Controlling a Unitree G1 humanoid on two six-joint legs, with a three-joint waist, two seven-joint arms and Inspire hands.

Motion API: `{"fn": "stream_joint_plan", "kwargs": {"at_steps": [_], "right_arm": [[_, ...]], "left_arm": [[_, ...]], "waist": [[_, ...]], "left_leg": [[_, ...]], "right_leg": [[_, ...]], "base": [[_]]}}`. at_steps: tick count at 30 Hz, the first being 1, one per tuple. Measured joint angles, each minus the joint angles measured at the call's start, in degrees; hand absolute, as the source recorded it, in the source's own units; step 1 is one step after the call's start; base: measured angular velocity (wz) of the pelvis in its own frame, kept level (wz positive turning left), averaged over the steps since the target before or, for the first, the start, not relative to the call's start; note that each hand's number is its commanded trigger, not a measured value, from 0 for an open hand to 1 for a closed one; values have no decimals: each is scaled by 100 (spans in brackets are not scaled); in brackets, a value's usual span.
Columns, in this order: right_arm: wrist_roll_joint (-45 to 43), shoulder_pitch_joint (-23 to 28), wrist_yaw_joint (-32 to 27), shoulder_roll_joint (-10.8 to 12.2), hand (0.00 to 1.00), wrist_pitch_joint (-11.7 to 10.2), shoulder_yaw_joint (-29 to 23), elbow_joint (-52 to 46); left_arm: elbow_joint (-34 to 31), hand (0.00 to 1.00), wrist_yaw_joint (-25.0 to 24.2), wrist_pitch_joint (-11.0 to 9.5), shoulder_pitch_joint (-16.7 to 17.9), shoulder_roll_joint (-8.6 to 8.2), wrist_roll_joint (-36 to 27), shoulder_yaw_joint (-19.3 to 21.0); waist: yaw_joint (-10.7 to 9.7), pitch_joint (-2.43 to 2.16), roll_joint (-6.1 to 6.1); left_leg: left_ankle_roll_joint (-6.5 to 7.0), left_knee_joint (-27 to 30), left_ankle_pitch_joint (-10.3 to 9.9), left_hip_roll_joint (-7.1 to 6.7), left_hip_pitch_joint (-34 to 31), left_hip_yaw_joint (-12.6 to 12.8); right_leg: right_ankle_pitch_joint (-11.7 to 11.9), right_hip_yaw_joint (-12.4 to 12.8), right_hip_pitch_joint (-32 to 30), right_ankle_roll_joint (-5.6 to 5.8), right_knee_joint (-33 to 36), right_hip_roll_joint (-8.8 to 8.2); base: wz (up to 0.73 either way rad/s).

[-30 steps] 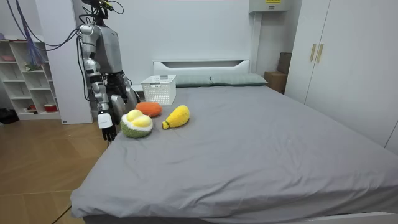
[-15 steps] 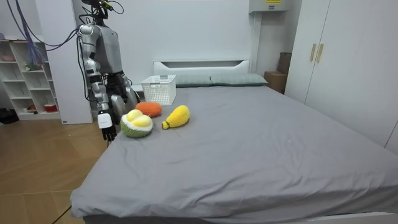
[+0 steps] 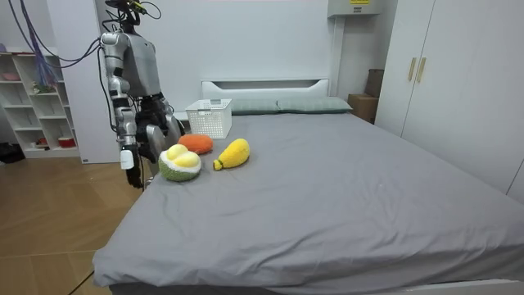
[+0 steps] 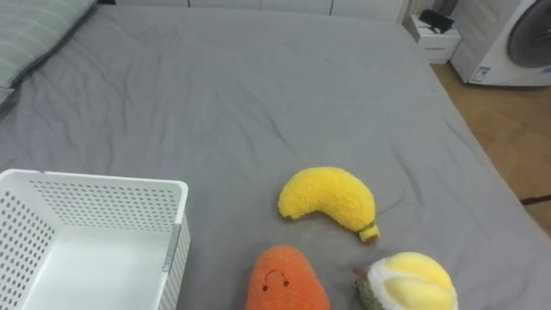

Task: Collect toys from the bed

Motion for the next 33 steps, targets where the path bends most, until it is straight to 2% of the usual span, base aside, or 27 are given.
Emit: {"fn": "stream_joint_plan", "kwargs": {"at_steps": [2,6,8,11,15,18,19,20,21,22,23,26,33], "right_arm": [[-32,-13,-142,-50,0,-1,-202,-5],[-157,-73,-326,-267,0,14,-419,-64],[-299,-193,-567,-403,0,106,-643,-371],[-402,-268,-812,-503,0,34,-667,-773],[-594,-367,-1101,-511,0,-28,-669,-1256],[-723,-431,-1309,-512,0,-29,-612,-1755],[-831,-437,-1347,-508,0,-41,-594,-1973],[-910,-430,-1372,-507,0,-38,-592,-2110],[-1048,-421,-1437,-508,0,-37,-569,-2474],[-1199,-427,-1488,-510,0,-110,-536,-2855],[-1229,-424,-1519,-511,0,-177,-513,-3003],[-1688,-447,-1582,-508,0,-340,-410,-3547],[-1886,-400,-1564,-444,0,-387,-282,-4631]], "left_arm": [[-49,0,0,7,56,51,1,72],[-58,0,2,6,56,107,6,200],[-63,0,3,5,56,108,4,259],[-69,0,4,12,55,143,4,255],[-137,0,48,11,56,194,-6,231],[-137,0,149,10,46,197,-129,121],[-137,0,168,8,46,193,-130,104],[-135,0,168,7,47,193,-128,87],[-133,0,169,7,50,192,-127,22],[-134,0,169,7,48,189,-124,8],[-134,0,169,6,48,190,-123,12],[-165,0,169,-9,48,186,-123,9],[-174,0,169,-8,56,187,-124,7]], "waist": [[-77,0,-21],[-66,-7,-62],[-28,-22,-97],[-48,-9,-96],[-15,2,-169],[-16,-23,-115],[-15,-18,-104],[-4,-27,-120],[7,-21,-98],[-1,9,-71],[3,11,-63],[35,8,-49],[3,7,-42]], "left_leg": [[0,-5,0,0,64,5],[2,-47,0,-3,66,48],[2,-52,0,15,68,158],[3,-50,1,17,65,170],[1,-55,1,23,62,172],[2,-48,2,24,-7,196],[1,-39,4,26,-21,200],[1,-42,9,26,-19,207],[1,-47,16,29,-31,245],[1,-51,17,32,-48,264],[1,-54,17,35,-55,272],[-2,-71,17,46,-51,287],[-3,-65,17,51,-64,301]], "right_leg": [[-1,4,35,0,12,0],[-16,38,-7,-3,83,-4],[3,149,-56,-6,104,13],[27,166,-55,-6,81,22],[25,124,-52,-7,76,18],[28,142,-150,-7,77,22],[39,180,-170,-12,74,27],[41,182,-175,-13,81,27],[41,186,-214,-14,94,29],[55,190,-235,-16,93,31],[63,190,-234,-16,94,36],[65,181,-227,-18,74,44],[65,187,-239,-19,76,44]], "base": [[-2],[-9],[-20],[-5],[4],[-3],[-4],[-8],[-11],[-10],[-4],[0],[0]]}}
